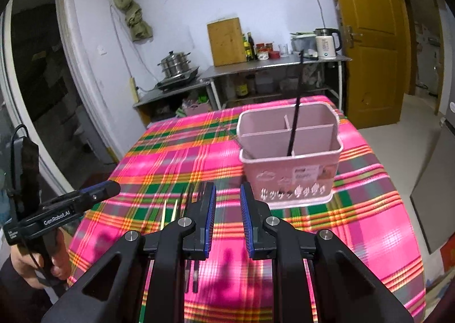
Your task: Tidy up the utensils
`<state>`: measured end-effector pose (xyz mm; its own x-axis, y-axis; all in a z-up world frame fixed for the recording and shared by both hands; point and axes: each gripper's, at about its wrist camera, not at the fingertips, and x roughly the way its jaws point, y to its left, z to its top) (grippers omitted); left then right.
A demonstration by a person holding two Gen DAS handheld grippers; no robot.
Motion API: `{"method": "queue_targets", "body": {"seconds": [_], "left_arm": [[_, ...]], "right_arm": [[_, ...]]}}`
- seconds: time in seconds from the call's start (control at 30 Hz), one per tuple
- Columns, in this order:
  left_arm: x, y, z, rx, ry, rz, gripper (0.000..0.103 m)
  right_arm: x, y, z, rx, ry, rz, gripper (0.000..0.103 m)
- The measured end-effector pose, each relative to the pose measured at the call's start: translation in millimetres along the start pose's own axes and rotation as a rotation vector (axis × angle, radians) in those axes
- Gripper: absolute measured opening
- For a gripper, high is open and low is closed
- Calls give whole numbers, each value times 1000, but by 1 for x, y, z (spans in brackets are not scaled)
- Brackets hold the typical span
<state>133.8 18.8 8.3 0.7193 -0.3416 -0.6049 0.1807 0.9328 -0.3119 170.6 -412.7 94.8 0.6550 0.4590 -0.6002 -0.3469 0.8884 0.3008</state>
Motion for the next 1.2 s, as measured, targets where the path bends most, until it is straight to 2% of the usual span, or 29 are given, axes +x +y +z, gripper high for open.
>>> {"method": "queue_targets", "body": {"seconds": [0.23,0.53,0.87,1.0,1.03,1.13,1.2], "left_arm": [[19,22,-24,-63,70,23,23],[64,50,-38,-138,157,67,23],[116,61,-40,-132,223,138,23],[121,59,-40,-97,211,161,23],[122,58,-40,-84,209,171,22],[124,58,-40,-47,209,201,10],[122,61,-39,-45,213,190,8]], "right_arm": [[15,13,-15,-22,51,24,18],[41,20,-25,-33,110,47,18],[68,26,-29,-50,157,69,18],[78,29,-30,-55,171,76,18],[80,30,-30,-56,174,77,18],[87,33,-30,-59,183,84,18],[93,37,-30,-64,190,90,18]]}}
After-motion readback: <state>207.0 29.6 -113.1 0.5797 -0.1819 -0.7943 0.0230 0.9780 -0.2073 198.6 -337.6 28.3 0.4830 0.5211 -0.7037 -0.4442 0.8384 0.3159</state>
